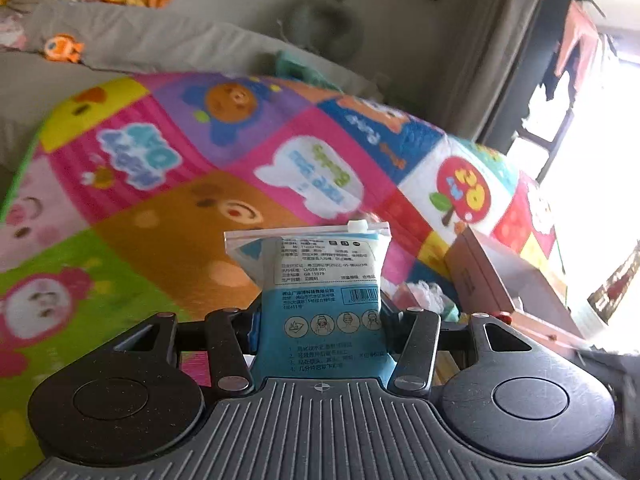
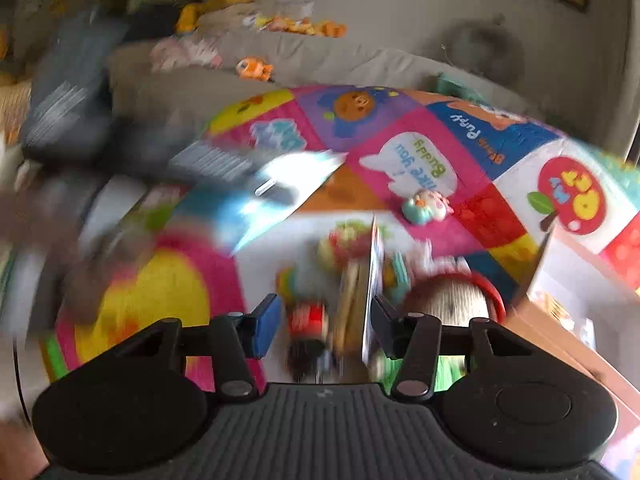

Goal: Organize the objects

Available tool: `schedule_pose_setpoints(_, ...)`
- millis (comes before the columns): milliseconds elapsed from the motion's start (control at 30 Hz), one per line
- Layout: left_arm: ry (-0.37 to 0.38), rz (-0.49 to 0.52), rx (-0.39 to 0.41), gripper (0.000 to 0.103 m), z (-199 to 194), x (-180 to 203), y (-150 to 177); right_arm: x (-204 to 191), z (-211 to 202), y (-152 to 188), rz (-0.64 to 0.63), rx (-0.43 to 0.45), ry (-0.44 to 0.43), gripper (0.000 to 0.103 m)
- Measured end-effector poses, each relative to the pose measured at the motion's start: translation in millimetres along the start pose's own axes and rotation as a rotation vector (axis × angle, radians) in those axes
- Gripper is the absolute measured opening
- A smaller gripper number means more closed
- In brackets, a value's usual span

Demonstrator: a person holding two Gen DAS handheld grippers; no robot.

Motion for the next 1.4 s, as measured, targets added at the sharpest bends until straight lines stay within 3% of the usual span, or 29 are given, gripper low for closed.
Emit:
schedule_pose_setpoints(133, -0.016, -0.047, 0.042, 0.056, -16, -15, -7, 60, 52, -57, 0.278, -0.056, 0.001, 0.053)
schedule_pose_setpoints(267, 0.025, -0.054, 0.039, 0.056, -20, -21, -7, 110, 134, -94, 0.432, -0.158, 0.105, 0.061)
schedule_pose_setpoints(400, 0.047, -0.022, 0.010, 0.056, -19, -18, 1, 140, 212, -89, 0.525, -0.268, 0.221, 0.061)
schedule_pose_setpoints(467, 0.050, -0.008, -0.002, 0.056, -17, -16, 5, 148, 234, -80, 0.569, -0.327, 0.226, 0.060)
schedule_pose_setpoints(533, 0.048, 0.001, -0.007, 0.056, -15, -15, 8, 149, 238, -78, 0.590, -0.347, 0.192, 0.047)
schedule_pose_setpoints(567, 0.045, 0.006, -0.010, 0.056, -13, -14, 9, 146, 236, -80, 0.568, -0.343, 0.178, 0.046)
schedule_pose_setpoints(700, 0.039, 0.005, -0.012, 0.056, -14, -10, 10, 139, 193, -91, 0.523, -0.273, 0.100, 0.045)
schedule_pose_setpoints(800, 0.034, 0.012, -0.014, 0.056, -17, -6, 9, 136, 114, -93, 0.514, -0.150, -0.004, 0.045)
schedule_pose_setpoints(867, 0.037, 0.023, -0.020, 0.056, -19, 0, 9, 132, 58, -85, 0.473, -0.070, -0.014, 0.045)
schedule_pose_setpoints(1033, 0.129, 0.076, -0.041, 0.056, -21, 41, 8, 133, -73, -24, 0.454, 0.077, 0.072, 0.045)
schedule_pose_setpoints(1133, 0.216, 0.121, -0.053, 0.056, -15, 84, 3, 136, -119, 31, 0.461, 0.087, 0.145, 0.046)
schedule_pose_setpoints(1300, 0.345, 0.228, -0.141, 0.056, 29, 171, -2, 153, -143, 98, 0.512, 0.094, 0.336, 0.046)
schedule_pose_setpoints(1400, 0.346, 0.288, -0.183, 0.056, 72, 221, 2, 163, -147, 117, 0.571, 0.145, 0.379, 0.046)
Point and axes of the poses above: each gripper's, at about its wrist camera, not at the fingertips, and z roughly the way its jaws point, x to its right, y to its underside, the point moved 1 cm from there along z, roughly the way its jaws point, and after that the axes turned 7 degrees about x, right-handed, at the moved point
